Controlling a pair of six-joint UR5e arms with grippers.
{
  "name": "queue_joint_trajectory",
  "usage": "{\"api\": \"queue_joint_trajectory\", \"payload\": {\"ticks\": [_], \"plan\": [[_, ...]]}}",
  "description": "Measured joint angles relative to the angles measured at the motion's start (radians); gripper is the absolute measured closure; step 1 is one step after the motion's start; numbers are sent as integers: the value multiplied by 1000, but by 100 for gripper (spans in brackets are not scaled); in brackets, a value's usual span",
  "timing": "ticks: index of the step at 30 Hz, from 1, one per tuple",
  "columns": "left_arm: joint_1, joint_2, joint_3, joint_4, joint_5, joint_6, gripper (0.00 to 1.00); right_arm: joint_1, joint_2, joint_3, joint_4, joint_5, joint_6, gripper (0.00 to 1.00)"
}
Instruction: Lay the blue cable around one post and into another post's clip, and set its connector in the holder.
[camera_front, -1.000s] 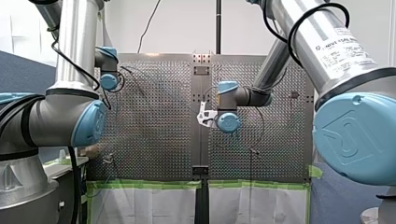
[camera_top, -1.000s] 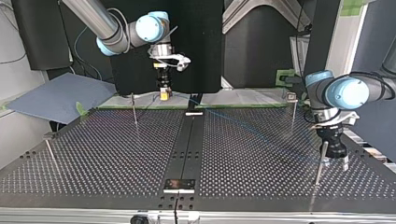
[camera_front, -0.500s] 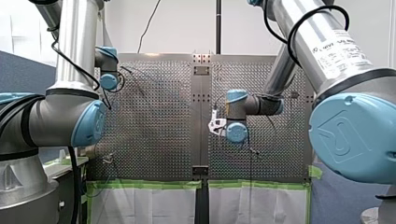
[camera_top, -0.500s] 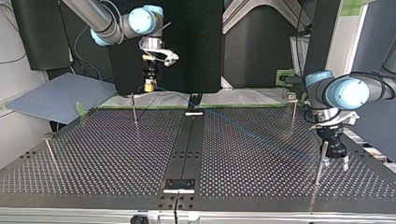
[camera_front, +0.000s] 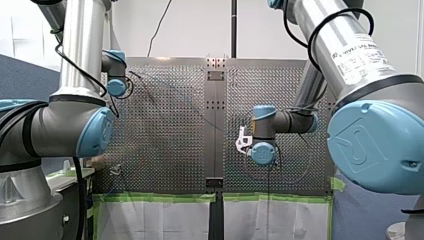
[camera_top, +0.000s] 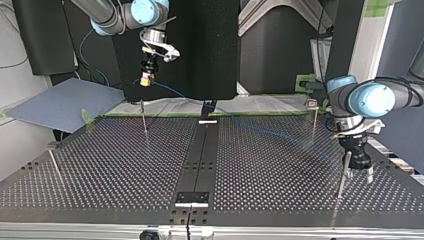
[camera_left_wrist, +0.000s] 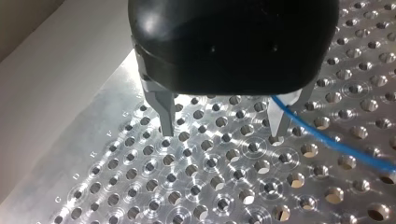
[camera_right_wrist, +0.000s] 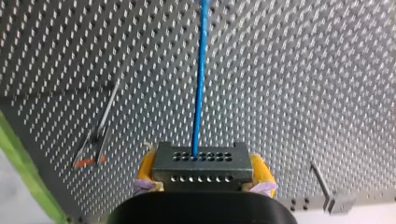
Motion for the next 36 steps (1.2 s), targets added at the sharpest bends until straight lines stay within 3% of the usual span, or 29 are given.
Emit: {"api": "queue_joint_trajectory", "payload": {"ticks": [5, 14, 24, 30, 36], "plan": [[0, 0, 0, 1, 0, 0, 2, -11, 1, 45, -35, 23, -3, 100], [0, 0, 0, 2, 0, 1, 2, -35, 26, 118, -49, 32, -9, 100], [0, 0, 0, 0, 0, 1, 2, -67, 111, 206, -99, 73, 24, 100], [0, 0, 0, -5, 0, 1, 2, -102, 148, 234, -119, 79, 27, 100], [0, 0, 0, -7, 0, 1, 2, -152, 153, 235, -136, 43, 13, 100]]}}
